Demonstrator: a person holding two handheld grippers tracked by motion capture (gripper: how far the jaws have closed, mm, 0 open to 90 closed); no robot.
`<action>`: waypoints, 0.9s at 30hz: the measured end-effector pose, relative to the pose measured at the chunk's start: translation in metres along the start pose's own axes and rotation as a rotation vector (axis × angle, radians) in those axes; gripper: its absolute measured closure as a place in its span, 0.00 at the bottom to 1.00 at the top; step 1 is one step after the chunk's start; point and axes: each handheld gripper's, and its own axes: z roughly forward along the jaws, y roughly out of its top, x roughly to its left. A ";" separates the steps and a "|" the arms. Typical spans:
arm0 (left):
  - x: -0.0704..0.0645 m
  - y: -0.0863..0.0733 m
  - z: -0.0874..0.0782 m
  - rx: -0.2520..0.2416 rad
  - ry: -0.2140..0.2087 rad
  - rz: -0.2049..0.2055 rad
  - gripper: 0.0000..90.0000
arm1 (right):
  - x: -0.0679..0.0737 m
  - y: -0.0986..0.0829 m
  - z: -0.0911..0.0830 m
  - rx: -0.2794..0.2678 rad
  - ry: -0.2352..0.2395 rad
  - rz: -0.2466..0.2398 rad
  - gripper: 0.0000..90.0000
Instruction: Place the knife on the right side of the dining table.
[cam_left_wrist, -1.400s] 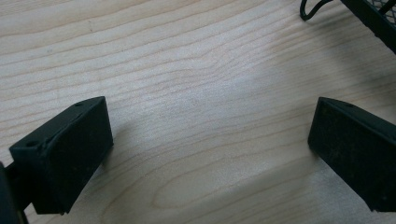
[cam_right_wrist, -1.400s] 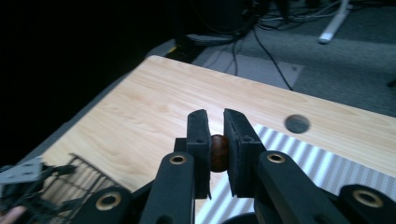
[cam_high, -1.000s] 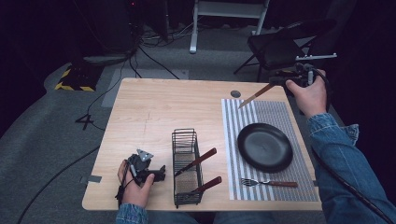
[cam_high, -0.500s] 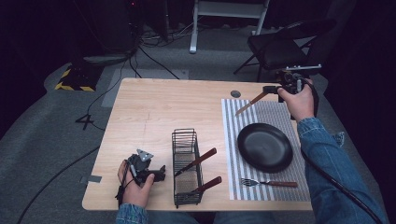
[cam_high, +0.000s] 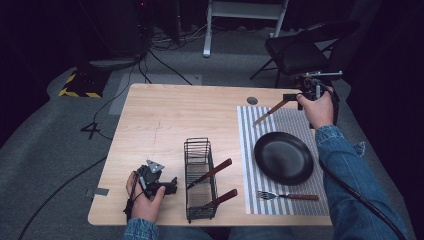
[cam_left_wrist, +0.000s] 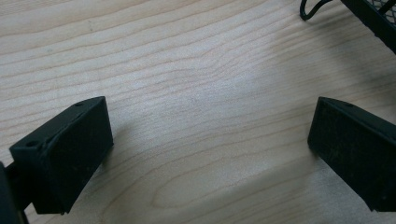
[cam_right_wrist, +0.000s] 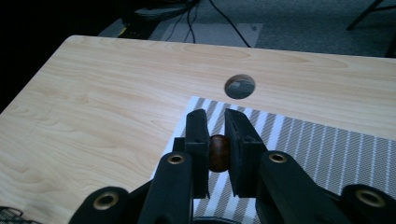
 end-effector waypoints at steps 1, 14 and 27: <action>0.000 0.000 0.000 0.000 0.001 0.000 0.00 | -0.002 -0.001 0.000 -0.001 -0.015 0.001 0.87; 0.000 0.000 0.000 0.000 0.000 0.000 0.00 | -0.024 -0.015 0.009 -0.010 -0.160 -0.019 0.77; 0.000 0.000 0.000 0.000 0.000 -0.001 0.00 | -0.043 -0.036 0.016 -0.014 -0.211 -0.009 0.68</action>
